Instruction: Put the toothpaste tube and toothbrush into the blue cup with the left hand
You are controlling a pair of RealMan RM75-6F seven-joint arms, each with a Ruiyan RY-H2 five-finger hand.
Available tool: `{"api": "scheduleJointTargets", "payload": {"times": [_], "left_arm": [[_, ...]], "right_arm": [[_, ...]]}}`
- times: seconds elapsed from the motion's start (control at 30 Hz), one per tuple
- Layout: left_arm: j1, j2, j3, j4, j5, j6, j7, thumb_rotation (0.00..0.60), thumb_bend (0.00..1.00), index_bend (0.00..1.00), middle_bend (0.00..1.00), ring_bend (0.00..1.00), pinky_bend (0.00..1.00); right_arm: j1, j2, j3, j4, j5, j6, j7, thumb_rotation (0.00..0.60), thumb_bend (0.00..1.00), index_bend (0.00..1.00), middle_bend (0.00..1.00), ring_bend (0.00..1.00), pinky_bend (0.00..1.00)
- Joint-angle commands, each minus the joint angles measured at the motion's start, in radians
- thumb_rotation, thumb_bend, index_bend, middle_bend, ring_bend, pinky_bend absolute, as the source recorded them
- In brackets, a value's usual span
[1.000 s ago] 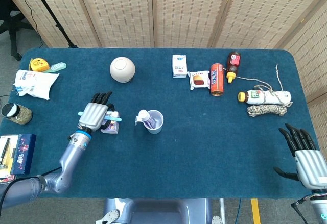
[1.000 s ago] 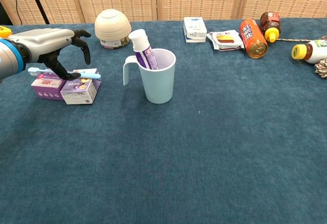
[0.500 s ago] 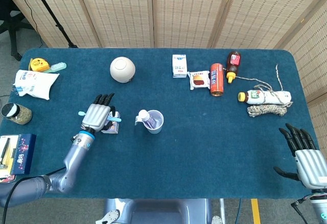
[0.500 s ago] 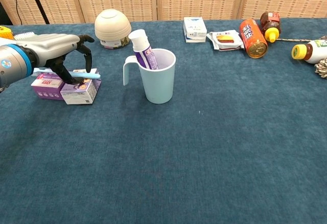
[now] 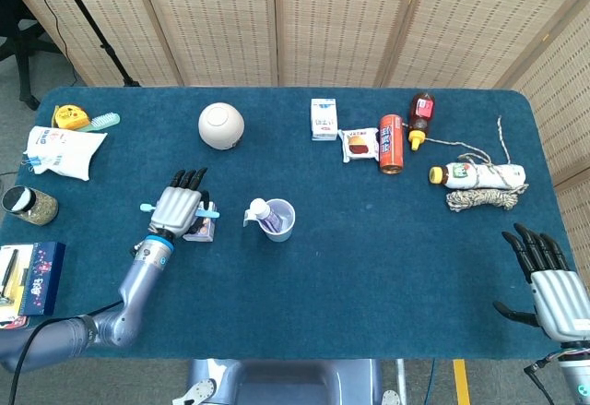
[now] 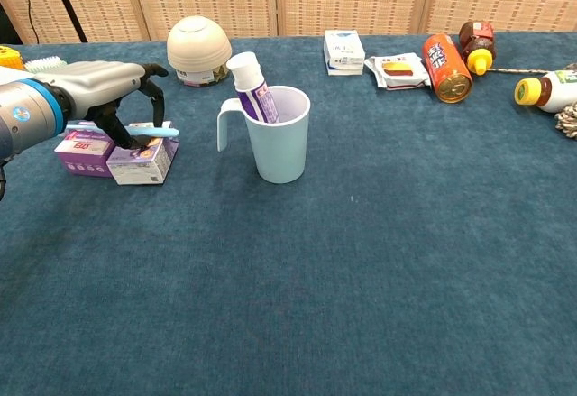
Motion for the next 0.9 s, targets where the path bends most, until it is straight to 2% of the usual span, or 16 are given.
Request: {"api": "scheduleJointTargets", "payload": {"times": [0.03, 0.3, 0.5, 0.9], "left_arm": [[-0.004, -0.005, -0.003, 0.004, -0.010, -0.001, 0.010, 0.600, 0.34, 0.49, 0.00, 0.00, 0.00], [-0.009, -0.008, -0.003, 0.007, -0.021, -0.003, 0.020, 0.600, 0.37, 0.57, 0.00, 0.00, 0.00], [-0.005, -0.002, -0.004, 0.006, -0.022, 0.004, 0.020, 0.600, 0.37, 0.58, 0.00, 0.00, 0.00], [0.026, 0.095, -0.015, -0.116, 0.042, 0.064, -0.011, 0.600, 0.37, 0.60, 0.00, 0.00, 0.00]], "right_arm": [[-0.001, 0.000, 0.001, 0.001, 0.002, 0.001, 0.001, 0.600, 0.00, 0.00, 0.00, 0.00, 0.00], [0.000, 0.000, 0.001, 0.002, 0.002, -0.001, 0.001, 0.600, 0.00, 0.00, 0.00, 0.00, 0.00], [0.001, -0.002, 0.001, 0.002, 0.002, 0.000, -0.002, 0.600, 0.00, 0.00, 0.00, 0.00, 0.00], [-0.001, -0.002, -0.001, -0.001, -0.002, 0.002, -0.010, 0.600, 0.00, 0.00, 0.00, 0.00, 0.00]]}}
